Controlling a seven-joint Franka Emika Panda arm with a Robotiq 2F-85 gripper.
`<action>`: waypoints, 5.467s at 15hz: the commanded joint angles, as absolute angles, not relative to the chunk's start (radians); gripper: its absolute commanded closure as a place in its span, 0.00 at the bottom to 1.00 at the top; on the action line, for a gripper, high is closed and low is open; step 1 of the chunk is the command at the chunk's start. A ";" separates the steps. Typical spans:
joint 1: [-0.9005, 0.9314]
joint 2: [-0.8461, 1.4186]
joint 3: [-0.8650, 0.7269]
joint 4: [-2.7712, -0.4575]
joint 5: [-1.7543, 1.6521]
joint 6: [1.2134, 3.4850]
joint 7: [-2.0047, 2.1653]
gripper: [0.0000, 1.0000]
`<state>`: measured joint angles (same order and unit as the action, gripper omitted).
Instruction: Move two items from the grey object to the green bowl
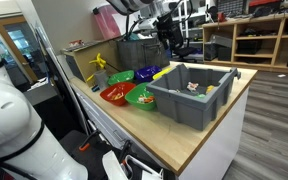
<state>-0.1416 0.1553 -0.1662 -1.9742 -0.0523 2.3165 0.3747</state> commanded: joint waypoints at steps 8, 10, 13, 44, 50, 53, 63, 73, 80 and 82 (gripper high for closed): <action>-0.170 0.364 -0.271 -1.794 -0.063 2.379 0.501 0.00; -0.175 0.405 -0.291 -1.778 -0.059 2.405 0.510 0.00; -0.188 0.472 -0.306 -1.748 -0.044 2.430 0.506 0.00; -0.233 0.681 -0.215 -1.522 0.202 2.206 0.409 0.00; -0.226 0.612 -0.235 -1.572 0.170 2.142 0.413 0.00; -0.227 0.573 -0.243 -1.611 0.145 2.107 0.402 0.00; -0.265 0.490 -0.277 -1.793 0.010 2.130 0.222 0.00; -0.233 0.481 -0.267 -1.958 -0.084 2.227 0.191 0.00; -0.205 0.481 -0.272 -1.998 -0.096 2.222 0.208 0.26; -0.203 0.480 -0.268 -1.996 -0.086 2.216 0.213 0.41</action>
